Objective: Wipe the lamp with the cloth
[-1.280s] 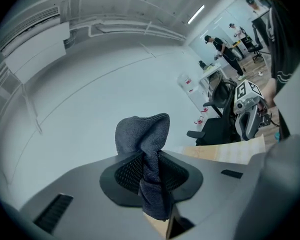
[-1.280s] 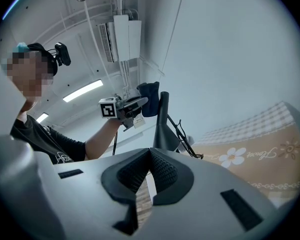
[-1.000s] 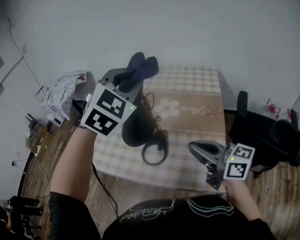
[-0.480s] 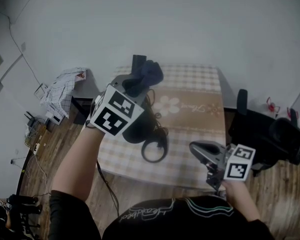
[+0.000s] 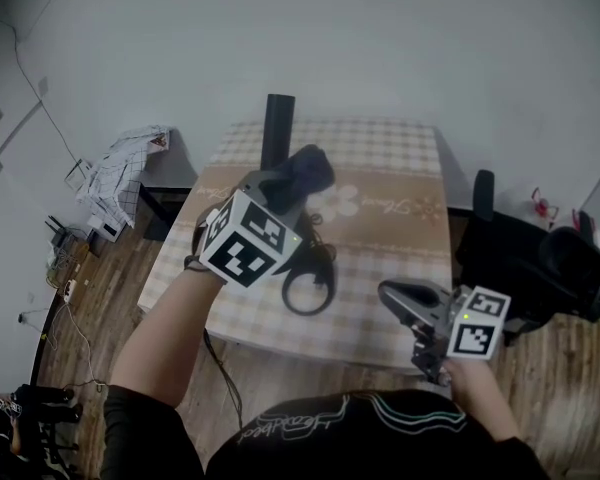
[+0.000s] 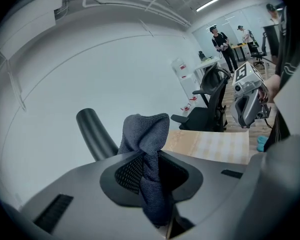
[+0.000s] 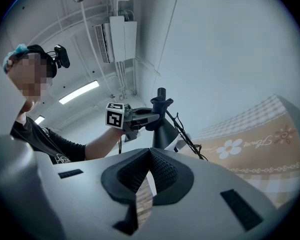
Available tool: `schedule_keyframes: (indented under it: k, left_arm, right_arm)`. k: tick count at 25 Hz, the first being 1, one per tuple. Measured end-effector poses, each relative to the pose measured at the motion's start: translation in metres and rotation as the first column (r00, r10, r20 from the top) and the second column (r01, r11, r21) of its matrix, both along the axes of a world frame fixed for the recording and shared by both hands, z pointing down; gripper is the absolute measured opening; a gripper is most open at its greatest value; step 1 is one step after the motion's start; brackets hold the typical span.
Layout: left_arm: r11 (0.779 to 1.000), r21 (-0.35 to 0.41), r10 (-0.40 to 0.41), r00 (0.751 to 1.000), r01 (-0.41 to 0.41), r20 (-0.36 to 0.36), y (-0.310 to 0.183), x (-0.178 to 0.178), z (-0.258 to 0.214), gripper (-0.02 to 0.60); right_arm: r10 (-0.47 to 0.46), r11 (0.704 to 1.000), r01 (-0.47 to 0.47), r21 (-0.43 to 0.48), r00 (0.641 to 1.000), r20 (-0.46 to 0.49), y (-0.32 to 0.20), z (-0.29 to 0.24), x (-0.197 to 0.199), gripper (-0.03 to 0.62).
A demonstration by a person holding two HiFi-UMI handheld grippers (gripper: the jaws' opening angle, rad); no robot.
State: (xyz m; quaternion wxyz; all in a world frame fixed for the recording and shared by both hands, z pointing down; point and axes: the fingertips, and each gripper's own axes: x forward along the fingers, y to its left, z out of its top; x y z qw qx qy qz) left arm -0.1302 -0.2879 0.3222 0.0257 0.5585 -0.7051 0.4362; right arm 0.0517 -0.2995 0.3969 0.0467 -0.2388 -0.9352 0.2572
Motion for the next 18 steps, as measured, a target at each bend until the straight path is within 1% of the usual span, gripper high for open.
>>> schedule_keyframes:
  k: [9, 12, 18]
  left_arm:
    - [1.0, -0.022, -0.019, 0.997, 0.018, -0.069, 0.008, 0.018, 0.033, 0.072]
    - [0.999, -0.039, -0.02, 0.997, 0.017, -0.078, 0.01, 0.027, 0.046, 0.072]
    - [0.998, -0.059, -0.02, 0.993, 0.014, -0.116, 0.016, 0.039, 0.065, 0.072]
  right_arm:
    - [-0.005, 1.0, 0.004, -0.024, 1.0, -0.03, 0.006, 0.014, 0.005, 0.011]
    - [-0.004, 1.0, 0.003, -0.022, 0.999, -0.052, 0.007, 0.025, 0.005, 0.011]
    - [-0.028, 0.999, 0.026, -0.031, 0.997, -0.073, 0.016, 0.033, 0.005, 0.011]
